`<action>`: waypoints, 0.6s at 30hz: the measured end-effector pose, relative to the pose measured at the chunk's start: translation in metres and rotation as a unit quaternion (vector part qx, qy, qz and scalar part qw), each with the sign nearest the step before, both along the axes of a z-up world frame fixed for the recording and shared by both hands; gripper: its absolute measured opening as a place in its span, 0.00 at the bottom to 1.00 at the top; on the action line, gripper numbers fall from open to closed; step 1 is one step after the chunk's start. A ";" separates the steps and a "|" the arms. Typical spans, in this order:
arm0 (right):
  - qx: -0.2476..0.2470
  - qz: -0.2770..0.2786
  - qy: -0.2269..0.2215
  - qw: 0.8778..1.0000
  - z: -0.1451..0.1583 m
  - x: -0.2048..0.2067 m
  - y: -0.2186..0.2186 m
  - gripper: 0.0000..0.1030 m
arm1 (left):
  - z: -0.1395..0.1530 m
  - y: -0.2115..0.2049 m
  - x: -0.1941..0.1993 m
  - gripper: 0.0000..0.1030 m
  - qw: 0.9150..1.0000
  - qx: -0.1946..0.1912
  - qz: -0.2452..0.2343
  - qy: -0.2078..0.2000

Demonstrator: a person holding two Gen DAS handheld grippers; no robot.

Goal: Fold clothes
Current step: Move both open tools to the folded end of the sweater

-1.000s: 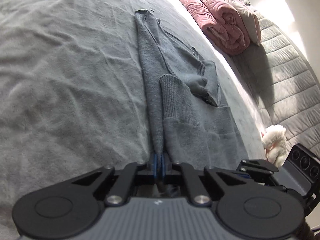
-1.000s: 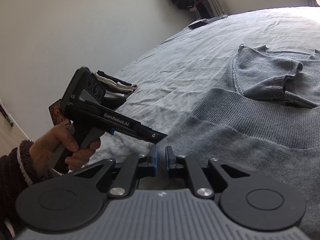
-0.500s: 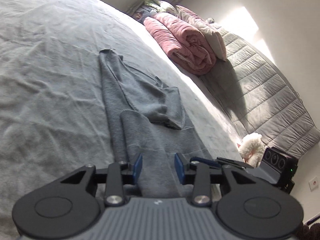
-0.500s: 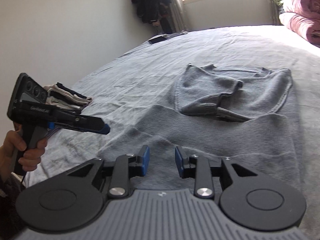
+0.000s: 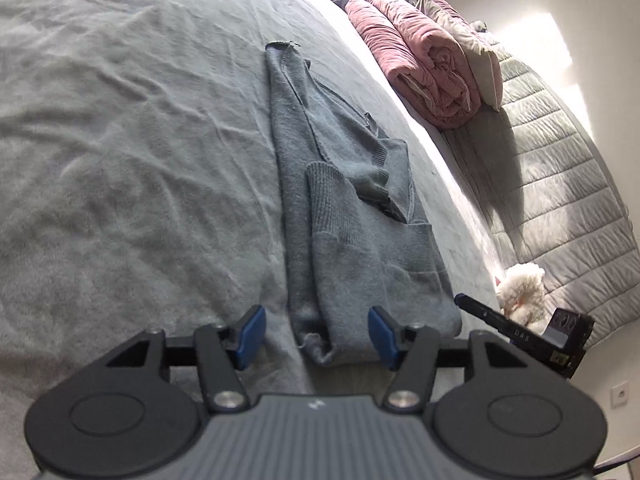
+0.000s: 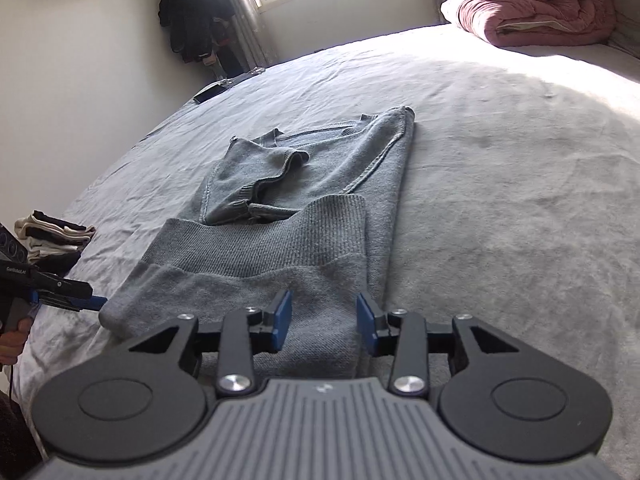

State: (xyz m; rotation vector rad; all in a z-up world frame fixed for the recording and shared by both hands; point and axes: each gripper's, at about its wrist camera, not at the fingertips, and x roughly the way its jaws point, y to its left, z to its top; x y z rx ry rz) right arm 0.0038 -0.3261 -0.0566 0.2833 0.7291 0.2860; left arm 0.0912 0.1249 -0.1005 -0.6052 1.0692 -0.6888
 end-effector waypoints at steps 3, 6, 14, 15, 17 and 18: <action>0.017 -0.009 0.021 1.000 0.000 -0.004 -0.010 0.49 | -0.007 0.004 0.003 0.71 0.999 -0.034 0.004 0.035; 0.051 -0.026 0.075 0.996 -0.010 -0.004 -0.024 0.49 | -0.015 0.007 0.006 0.74 0.996 -0.063 0.008 0.059; 0.220 -0.061 0.156 0.961 -0.029 -0.011 -0.062 0.49 | -0.030 -0.003 0.005 0.75 0.986 -0.120 -0.010 0.119; 0.232 -0.063 0.159 0.958 -0.031 -0.011 -0.064 0.49 | -0.032 -0.006 0.005 0.75 0.985 -0.119 -0.012 0.123; 0.251 -0.064 0.165 0.952 -0.034 -0.010 -0.068 0.49 | -0.034 -0.010 0.005 0.75 0.984 -0.120 -0.014 0.132; 0.260 -0.064 0.166 0.949 -0.036 -0.009 -0.069 0.49 | -0.037 -0.012 0.006 0.75 0.983 -0.120 -0.014 0.134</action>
